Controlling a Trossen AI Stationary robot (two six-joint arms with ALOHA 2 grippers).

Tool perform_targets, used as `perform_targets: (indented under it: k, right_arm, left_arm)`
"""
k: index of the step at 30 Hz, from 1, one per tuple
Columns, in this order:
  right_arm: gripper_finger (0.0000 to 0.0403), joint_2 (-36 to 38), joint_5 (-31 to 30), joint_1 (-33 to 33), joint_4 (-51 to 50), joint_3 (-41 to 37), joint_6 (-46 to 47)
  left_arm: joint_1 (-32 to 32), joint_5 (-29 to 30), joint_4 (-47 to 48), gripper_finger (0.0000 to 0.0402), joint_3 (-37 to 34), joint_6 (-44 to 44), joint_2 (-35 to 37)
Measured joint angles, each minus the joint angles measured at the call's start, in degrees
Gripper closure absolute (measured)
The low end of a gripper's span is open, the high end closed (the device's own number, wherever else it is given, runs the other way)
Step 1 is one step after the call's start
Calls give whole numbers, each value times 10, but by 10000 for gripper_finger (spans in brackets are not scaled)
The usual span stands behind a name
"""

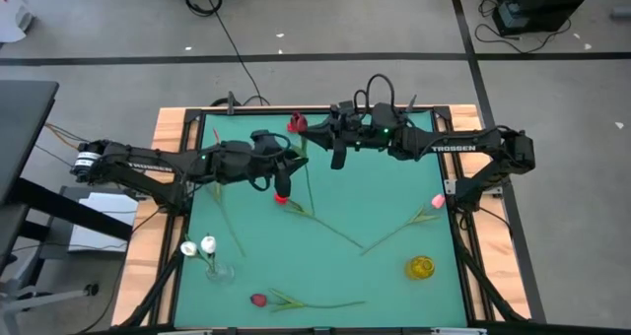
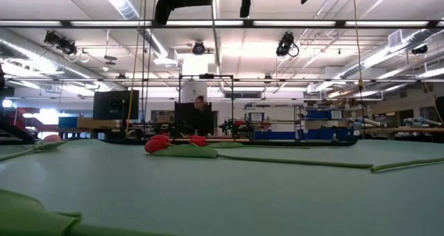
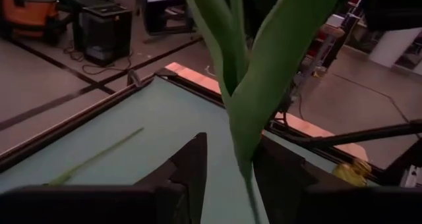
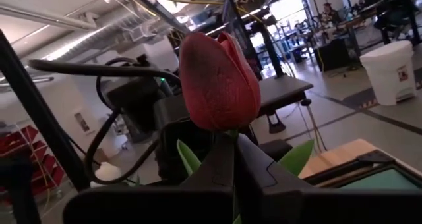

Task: Sort flowers into vase by color
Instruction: Put the top dark red flower into the transparent vase

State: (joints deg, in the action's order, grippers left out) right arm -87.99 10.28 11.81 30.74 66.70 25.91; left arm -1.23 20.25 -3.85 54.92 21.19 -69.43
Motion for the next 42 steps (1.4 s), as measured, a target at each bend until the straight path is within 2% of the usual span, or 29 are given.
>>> perform_targets:
  k: [4, 9, 14, 17, 20, 25, 29, 34, 39, 42]
  right_arm:
    - [397, 0, -1, 0, 1, 0, 0]
    - [368, 0, 10, 0, 1, 0, -2]
    - [308, 0, -2, 0, 3, 0, 1]
    - [278, 0, -6, 1, 0, 0, 36]
    - [267, 0, -41, 3, -29, 0, 86]
    - [272, 0, -103, -15, -88, 0, 95]
    - [277, 0, -154, -44, -116, 0, 105]
    - [283, 0, -251, -82, -143, 0, 106]
    - [285, 0, -306, -102, -151, 0, 119]
    - [285, 0, -347, -113, -151, 0, 138]
  left_arm:
    - [3, -10, -1, 307, 0, 0, 0]
    - [5, -36, 1, 387, 0, -19, 3]
    - [5, -41, 7, 395, -1, -46, 31]
    - [4, -41, 34, 397, -1, -56, 69]
    - [4, -39, 88, 399, 0, -69, 119]
    - [-3, -33, 193, 400, 0, -70, 188]
    - [-30, -30, 303, 400, 0, -60, 232]
    - [-77, -1, 453, 401, 0, -40, 260]
    - [-109, 5, 524, 401, 0, -30, 304]
    - [-124, 35, 574, 401, -2, -21, 349]
